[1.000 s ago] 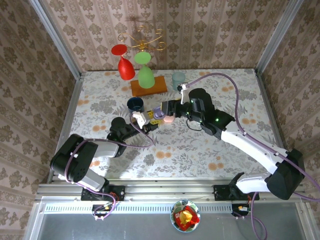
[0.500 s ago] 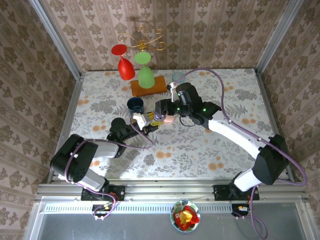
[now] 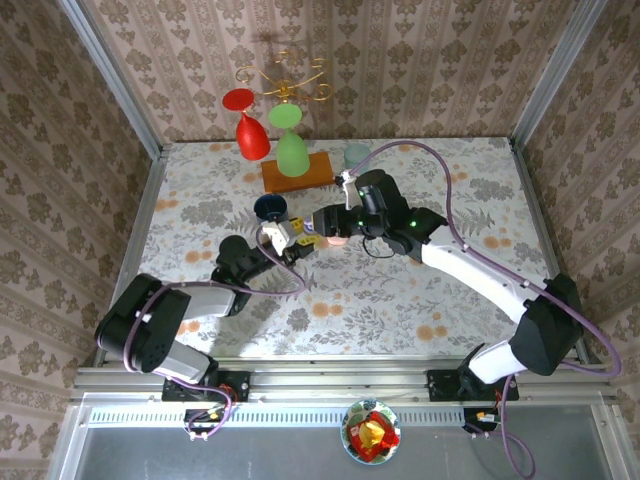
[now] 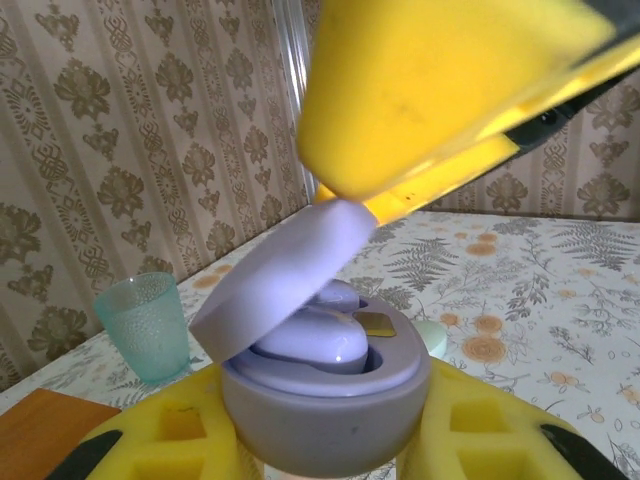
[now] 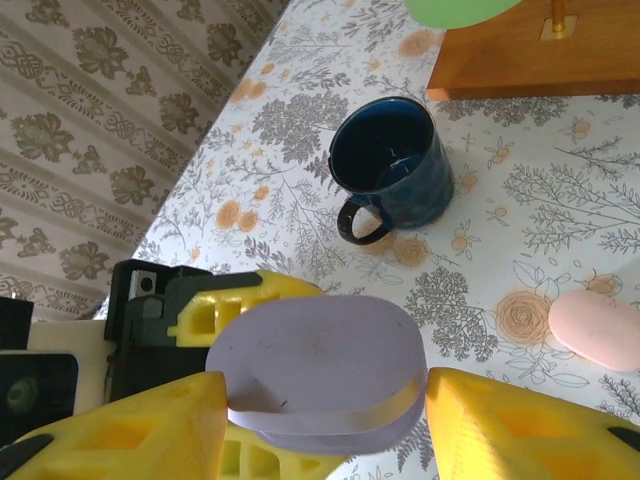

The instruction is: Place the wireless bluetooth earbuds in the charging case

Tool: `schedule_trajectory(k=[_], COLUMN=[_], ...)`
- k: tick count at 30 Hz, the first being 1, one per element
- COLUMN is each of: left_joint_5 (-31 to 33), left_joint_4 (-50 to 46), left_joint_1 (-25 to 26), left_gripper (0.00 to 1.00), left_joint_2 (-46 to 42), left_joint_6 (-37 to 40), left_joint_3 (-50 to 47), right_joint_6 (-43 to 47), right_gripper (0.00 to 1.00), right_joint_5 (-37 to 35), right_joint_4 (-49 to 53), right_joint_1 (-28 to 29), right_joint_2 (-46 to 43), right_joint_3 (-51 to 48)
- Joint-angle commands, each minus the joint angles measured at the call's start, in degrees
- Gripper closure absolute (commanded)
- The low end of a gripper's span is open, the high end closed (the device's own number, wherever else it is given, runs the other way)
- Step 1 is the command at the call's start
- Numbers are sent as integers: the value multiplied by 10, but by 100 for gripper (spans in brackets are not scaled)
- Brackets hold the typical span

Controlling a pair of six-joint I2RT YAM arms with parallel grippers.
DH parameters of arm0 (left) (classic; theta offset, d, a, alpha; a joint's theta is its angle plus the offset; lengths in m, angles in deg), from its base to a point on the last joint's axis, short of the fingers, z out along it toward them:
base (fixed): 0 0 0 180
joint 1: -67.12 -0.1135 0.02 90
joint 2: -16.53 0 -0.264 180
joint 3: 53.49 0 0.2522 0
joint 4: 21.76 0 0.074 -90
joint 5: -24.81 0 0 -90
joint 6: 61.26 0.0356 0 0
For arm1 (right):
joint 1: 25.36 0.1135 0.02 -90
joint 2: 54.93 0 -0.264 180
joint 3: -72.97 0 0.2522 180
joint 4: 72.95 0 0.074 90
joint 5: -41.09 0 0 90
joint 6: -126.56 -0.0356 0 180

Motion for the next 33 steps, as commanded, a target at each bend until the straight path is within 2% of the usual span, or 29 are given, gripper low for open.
schedule_trajectory(k=[1,7,9,14,18,22,27,30,33], left_joint_5=[11,11,12,12,9,9,4,5,6], left_joint_4=[22,22,22,23,24,24,23,23,23], left_joint_1=[4,4,4,4,10,16,22,26,29], left_gripper=[74,74,74,74,74,74,74,74,74], left_joint_2=[-22,-20,-22,-30,-32,-39,-38,-37,-37], left_joint_6=[-17,-19,-24,-50,-75,-84,-86,-85,-83], left_joint_3=[13,17,18,24,36,46,51,49,46], right_joint_6=[9,-5,-23,-120,-229,-306,-353,-389,-401], right_gripper=[44,38,33,20,15,15,17,21,28], right_joint_5=[-12,-35,-26,90,191,250,313,341,341], right_joint_4=[29,-8,-30,-122,-214,-292,-362,-422,-436], right_joint_1=[-3,-6,-13,-54,-89,-102,-105,-105,-105], right_joint_2=[-26,-81,-94,-106,-92,-67,-15,9,15], right_joint_3=[-23,-53,-66,-106,-139,-163,-168,-178,-185])
